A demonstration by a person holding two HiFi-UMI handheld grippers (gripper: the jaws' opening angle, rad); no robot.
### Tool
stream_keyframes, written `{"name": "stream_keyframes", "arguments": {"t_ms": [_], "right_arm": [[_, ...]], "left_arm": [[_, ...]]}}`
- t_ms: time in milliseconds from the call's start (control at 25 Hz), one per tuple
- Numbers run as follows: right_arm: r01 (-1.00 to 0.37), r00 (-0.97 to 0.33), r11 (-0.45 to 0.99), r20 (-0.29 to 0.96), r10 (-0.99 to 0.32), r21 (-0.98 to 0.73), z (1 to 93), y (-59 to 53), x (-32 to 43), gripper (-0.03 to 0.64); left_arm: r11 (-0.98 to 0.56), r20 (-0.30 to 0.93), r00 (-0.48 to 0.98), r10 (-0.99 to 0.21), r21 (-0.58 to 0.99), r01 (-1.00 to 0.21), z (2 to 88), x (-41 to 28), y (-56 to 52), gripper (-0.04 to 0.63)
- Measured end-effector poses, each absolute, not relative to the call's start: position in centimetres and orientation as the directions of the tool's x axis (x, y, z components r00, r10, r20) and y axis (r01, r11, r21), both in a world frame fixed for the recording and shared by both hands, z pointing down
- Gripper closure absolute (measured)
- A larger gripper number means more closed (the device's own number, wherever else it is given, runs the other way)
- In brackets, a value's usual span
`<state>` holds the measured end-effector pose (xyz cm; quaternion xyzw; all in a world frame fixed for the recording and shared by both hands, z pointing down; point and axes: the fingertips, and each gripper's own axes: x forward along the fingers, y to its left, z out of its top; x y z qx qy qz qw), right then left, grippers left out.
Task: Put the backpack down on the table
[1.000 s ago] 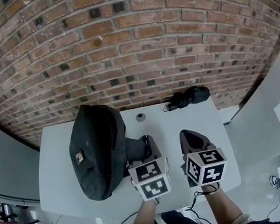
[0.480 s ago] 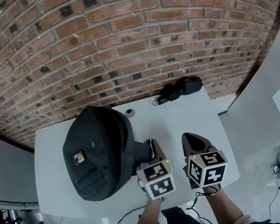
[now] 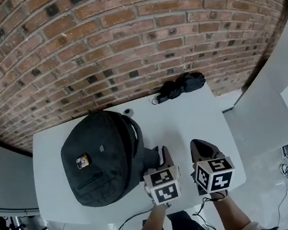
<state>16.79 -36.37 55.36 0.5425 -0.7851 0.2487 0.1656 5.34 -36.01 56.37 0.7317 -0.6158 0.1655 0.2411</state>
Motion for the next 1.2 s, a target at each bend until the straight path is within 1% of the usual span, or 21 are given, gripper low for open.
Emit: {"name": "stream_keyframes", "arguments": {"t_ms": [80, 320, 480, 680, 800, 840, 920, 1120, 1200], "right_arm": [[-0.937, -0.35, 0.278, 0.541, -0.765, -0.213, 56.2, -36.0, 17.2, 0.586], [-0.945, -0.325, 0.237, 0.575, -0.751, -0.224, 58.9, -34.8, 18.8, 0.586], [-0.951, -0.305, 0.206, 0.6, -0.74, -0.23, 60.6, -34.0, 20.2, 0.586], [-0.953, -0.294, 0.179, 0.619, -0.728, -0.243, 62.1, -33.5, 21.1, 0.586], [-0.952, -0.298, 0.174, 0.623, -0.723, -0.254, 62.7, -33.2, 21.2, 0.586], [-0.951, -0.299, 0.172, 0.624, -0.722, -0.257, 62.9, -33.0, 21.3, 0.586], [-0.95, -0.299, 0.167, 0.626, -0.72, -0.263, 63.2, -32.8, 21.4, 0.586], [-0.95, -0.299, 0.159, 0.634, -0.714, -0.269, 63.8, -32.0, 21.4, 0.586], [-0.951, -0.296, 0.153, 0.637, -0.712, -0.27, 63.9, -31.7, 21.6, 0.586]], "left_arm": [[-0.141, 0.554, 0.198, -0.809, 0.144, -0.979, 57.4, 6.0, -36.0, 0.512], [-0.171, 0.609, 0.197, -0.769, 0.101, -0.98, 61.6, 8.1, -35.7, 0.508], [-0.178, 0.632, 0.221, -0.743, 0.132, -0.975, 63.8, 9.3, -35.1, 0.495], [-0.172, 0.655, 0.239, -0.716, 0.167, -0.971, 65.4, 10.1, -34.7, 0.449], [-0.148, 0.666, 0.228, -0.71, 0.176, -0.973, 66.0, 10.3, -34.7, 0.4], [-0.134, 0.668, 0.221, -0.711, 0.179, -0.975, 66.1, 10.4, -34.7, 0.364], [-0.108, 0.667, 0.202, -0.718, 0.18, -0.978, 66.3, 10.3, -34.6, 0.326], [-0.005, 0.678, 0.093, -0.729, 0.131, -0.991, 67.1, 9.2, -33.5, 0.271], [-0.002, 0.697, 0.08, -0.713, 0.112, -0.994, 67.6, 9.0, -32.8, 0.253]]}}
